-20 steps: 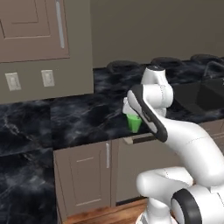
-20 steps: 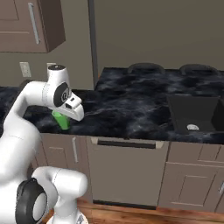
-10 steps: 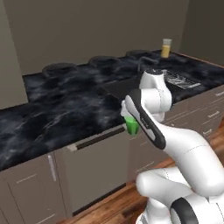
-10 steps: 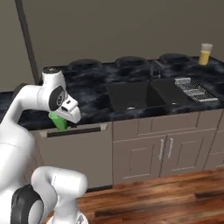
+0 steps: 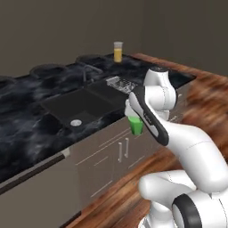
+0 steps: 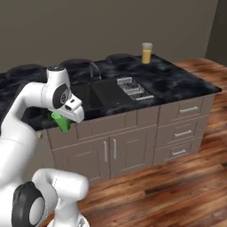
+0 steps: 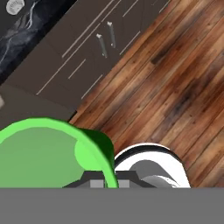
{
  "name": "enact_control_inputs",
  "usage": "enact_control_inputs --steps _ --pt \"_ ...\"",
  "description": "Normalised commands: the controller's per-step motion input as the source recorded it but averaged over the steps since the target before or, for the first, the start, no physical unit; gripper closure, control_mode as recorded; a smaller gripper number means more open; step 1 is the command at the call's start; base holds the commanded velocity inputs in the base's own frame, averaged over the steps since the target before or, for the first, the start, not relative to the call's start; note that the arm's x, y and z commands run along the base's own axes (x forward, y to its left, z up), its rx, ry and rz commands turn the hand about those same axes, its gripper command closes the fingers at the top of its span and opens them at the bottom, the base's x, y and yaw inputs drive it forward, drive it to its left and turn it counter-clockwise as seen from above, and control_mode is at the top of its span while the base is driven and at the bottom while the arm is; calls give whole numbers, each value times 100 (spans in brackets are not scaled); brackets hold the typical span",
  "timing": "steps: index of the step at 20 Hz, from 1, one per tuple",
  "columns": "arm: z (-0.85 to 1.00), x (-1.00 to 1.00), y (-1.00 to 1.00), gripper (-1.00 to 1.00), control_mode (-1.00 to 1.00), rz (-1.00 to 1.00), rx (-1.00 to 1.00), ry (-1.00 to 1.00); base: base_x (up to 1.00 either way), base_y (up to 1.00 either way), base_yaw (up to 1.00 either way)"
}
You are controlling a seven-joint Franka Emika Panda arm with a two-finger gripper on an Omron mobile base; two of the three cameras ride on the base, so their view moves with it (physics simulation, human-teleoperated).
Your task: Place the pitcher and cup on the dining counter for serving.
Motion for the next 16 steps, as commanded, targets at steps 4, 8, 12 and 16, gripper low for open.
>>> enact_control_inputs --steps 4,8,12,16 --pt "0 0 0 100 100 0 0 0 88 -100 -27" --pt "0 0 0 100 100 0 0 0 100 -100 -23" --pt "0 0 0 100 100 0 0 0 100 -100 -19" --pt "0 0 0 100 100 0 0 0 100 -100 -11"
